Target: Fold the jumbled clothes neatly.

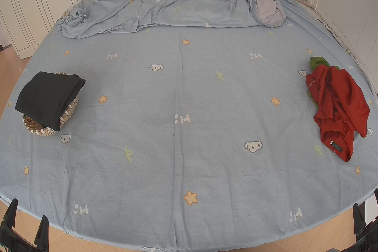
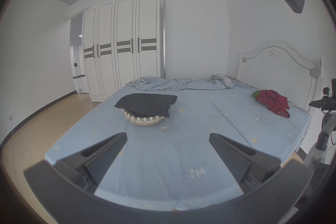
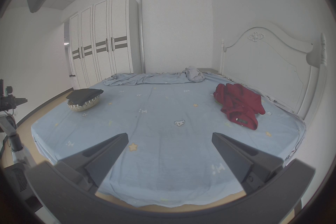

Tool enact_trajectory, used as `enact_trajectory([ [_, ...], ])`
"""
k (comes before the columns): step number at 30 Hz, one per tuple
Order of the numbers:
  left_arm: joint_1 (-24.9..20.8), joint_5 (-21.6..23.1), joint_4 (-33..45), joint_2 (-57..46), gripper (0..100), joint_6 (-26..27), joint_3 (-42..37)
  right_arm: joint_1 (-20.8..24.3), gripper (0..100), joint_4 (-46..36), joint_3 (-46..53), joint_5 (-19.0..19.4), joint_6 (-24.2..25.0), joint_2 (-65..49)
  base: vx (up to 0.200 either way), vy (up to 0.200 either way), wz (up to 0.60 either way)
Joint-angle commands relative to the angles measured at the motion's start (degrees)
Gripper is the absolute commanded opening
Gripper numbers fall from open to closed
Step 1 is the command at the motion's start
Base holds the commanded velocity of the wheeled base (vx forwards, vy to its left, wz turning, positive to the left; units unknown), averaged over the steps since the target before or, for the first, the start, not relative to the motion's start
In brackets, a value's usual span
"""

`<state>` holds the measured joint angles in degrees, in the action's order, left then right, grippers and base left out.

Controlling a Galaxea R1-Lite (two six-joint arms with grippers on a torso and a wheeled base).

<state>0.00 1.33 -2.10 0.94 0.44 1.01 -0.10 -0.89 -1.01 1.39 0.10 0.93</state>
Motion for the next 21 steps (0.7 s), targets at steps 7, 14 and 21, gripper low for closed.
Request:
enact_trajectory([
  [7, 0.0, 0.0, 0.0, -0.9, 100, 0.0, -1.0, 0.0, 100, 0.0, 0.7, 0.0, 0.0, -0.9, 0.000, 0.000, 0.00],
  [14, 0.0, 0.0, 0.0, -0.9, 100, 0.0, -1.0, 0.0, 100, 0.0, 0.7, 0.0, 0.0, -0.8, 0.000, 0.000, 0.00],
  [21, 0.0, 0.0, 0.0, -0.9, 100, 0.0, -1.0, 0.0, 100, 0.0, 0.7, 0.0, 0.0, -0.9, 0.000, 0.000, 0.00],
])
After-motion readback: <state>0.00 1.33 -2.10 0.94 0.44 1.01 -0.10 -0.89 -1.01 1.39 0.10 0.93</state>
